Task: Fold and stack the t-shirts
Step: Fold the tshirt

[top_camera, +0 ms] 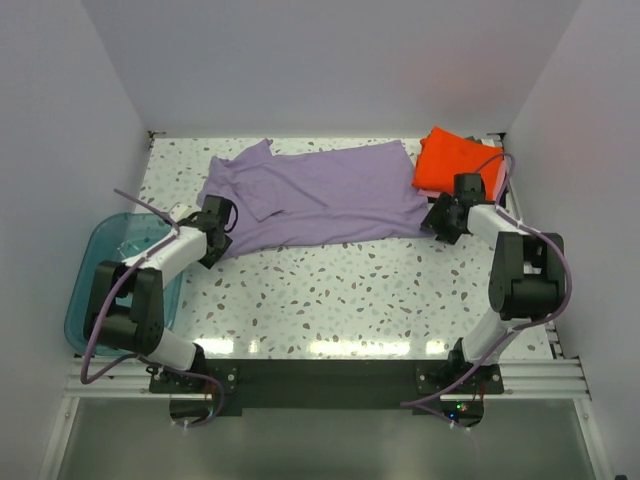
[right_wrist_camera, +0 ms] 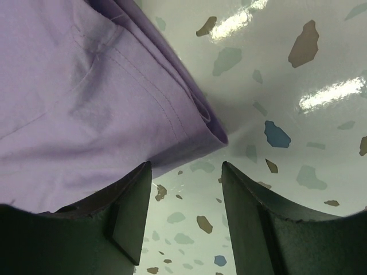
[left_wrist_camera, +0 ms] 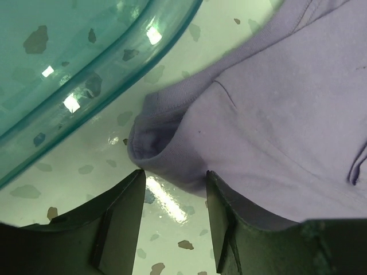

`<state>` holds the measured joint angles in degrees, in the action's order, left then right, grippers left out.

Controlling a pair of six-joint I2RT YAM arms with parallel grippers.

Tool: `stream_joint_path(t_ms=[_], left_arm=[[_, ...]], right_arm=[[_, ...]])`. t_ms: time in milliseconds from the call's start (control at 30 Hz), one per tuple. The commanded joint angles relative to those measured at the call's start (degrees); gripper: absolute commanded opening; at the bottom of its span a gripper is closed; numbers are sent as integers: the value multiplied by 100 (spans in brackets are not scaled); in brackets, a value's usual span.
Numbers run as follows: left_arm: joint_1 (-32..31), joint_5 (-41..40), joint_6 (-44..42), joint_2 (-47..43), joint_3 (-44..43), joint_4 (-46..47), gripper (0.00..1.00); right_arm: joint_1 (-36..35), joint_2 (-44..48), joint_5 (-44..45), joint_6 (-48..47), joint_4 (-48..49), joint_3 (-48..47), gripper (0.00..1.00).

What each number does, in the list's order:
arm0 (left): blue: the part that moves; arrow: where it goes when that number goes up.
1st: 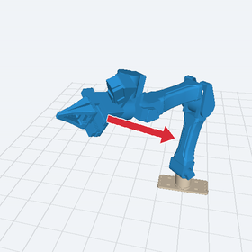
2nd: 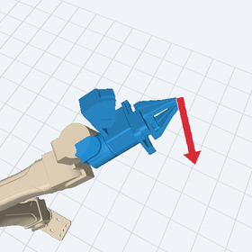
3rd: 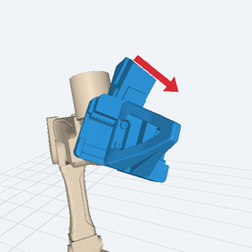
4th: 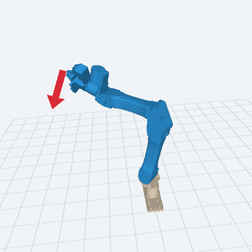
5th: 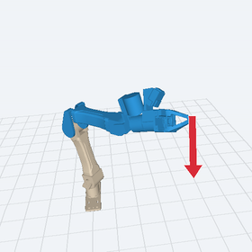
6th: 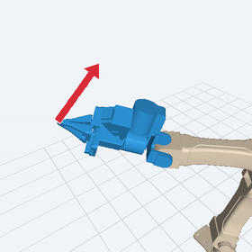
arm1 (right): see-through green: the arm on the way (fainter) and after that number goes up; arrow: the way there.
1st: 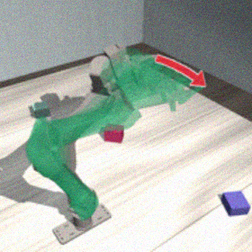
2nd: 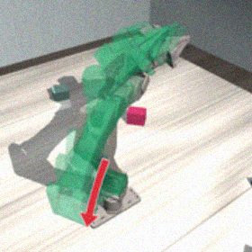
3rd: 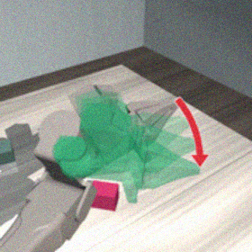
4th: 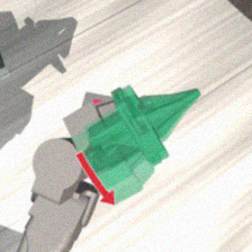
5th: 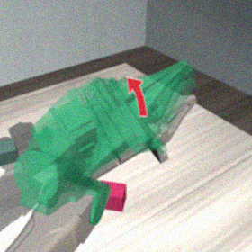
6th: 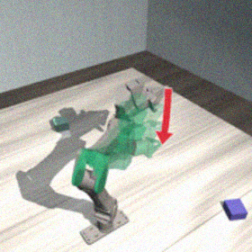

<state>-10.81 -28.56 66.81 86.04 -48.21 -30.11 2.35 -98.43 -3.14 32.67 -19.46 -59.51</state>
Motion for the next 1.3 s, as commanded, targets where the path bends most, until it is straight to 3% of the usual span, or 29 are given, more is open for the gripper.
stream_joint_path(t_ms=[0, 100, 333, 433, 533, 567, 633, 933, 1267], left_arm=[[9, -379, 131, 44, -198, 128, 50], [9, -440, 105, 150, -207, 163, 45], [9, -458, -10, 387, -198, 242, 24], [44, -511, -62, 361, -215, 207, 8], [105, -537, -159, 204, -268, 172, 0], [140, -537, -194, 150, -268, 155, 0], [167, -563, -264, -16, -294, 102, 0], [228, -722, -326, -894, -357, -583, 0], [228, -572, -98, -1985, 390, -1190, 0]], right_arm=[[-15, -36, 85, 222, 426, 35, 55], [-15, -106, 155, 284, 513, 70, 55], [-15, -334, 182, 363, 584, 44, 40], [-15, -361, 208, 355, 540, 44, 26], [-15, -370, 278, 337, 418, -34, 10], [-15, -370, 296, 320, 382, -96, 3], [-7, -352, 296, 302, 242, -149, 0], [274, 174, 296, 100, -285, -263, 0], [767, 1114, 296, -6, -637, 553, 0]])
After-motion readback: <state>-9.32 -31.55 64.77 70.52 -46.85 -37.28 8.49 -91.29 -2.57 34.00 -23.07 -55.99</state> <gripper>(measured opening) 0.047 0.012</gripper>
